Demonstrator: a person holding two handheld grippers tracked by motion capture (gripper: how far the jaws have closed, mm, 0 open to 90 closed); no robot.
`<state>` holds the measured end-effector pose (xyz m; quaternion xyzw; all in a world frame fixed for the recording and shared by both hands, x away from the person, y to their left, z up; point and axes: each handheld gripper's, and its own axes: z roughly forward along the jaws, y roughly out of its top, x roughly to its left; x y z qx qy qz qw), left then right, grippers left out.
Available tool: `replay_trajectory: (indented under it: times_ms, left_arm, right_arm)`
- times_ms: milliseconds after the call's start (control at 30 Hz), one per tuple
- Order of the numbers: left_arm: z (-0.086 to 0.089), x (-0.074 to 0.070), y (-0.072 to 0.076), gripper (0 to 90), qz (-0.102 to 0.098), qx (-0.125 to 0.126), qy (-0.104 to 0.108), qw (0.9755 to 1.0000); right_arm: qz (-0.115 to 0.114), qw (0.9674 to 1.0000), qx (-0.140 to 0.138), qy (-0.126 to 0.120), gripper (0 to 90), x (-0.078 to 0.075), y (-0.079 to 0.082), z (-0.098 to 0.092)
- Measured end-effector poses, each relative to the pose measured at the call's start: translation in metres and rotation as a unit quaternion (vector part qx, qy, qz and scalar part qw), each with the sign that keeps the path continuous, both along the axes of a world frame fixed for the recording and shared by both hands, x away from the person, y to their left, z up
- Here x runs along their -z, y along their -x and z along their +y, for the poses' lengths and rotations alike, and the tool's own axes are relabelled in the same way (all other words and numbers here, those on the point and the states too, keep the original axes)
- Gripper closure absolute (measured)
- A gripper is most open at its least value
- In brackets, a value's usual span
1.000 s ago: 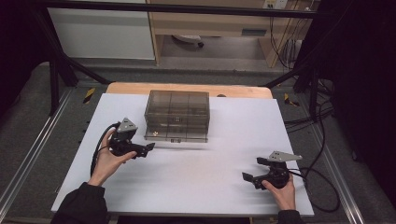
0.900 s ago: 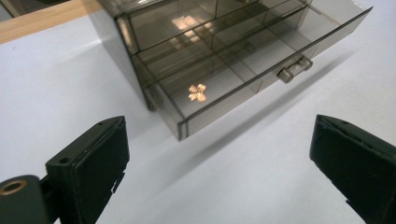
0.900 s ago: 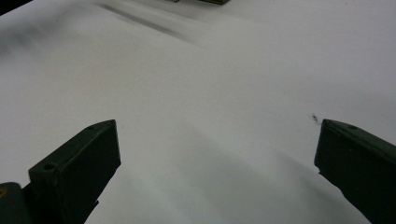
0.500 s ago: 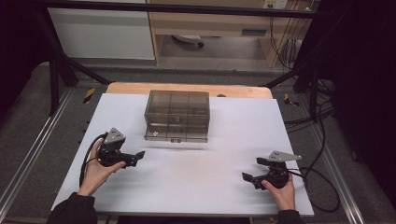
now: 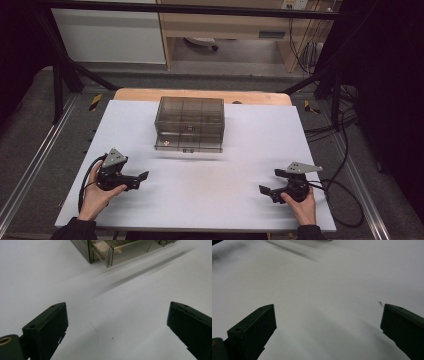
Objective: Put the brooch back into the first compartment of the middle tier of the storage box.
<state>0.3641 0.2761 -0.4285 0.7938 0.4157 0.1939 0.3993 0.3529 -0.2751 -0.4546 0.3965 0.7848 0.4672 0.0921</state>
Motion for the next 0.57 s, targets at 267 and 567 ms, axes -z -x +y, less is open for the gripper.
replay_trajectory:
  times_ms: [267,567]
  left_arm:
    - [0.006,0.011,0.007,3.1,0.004,-0.002,0.0,1.0]
    - [0.009,0.013,0.007,3.1,0.0,-0.002,0.001,1.0]
  right_arm:
    - [0.001,1.0,-0.001,-0.001,0.5,0.0,0.0,0.0]
    - [0.003,1.0,0.0,-0.001,0.5,0.0,0.0,0.0]
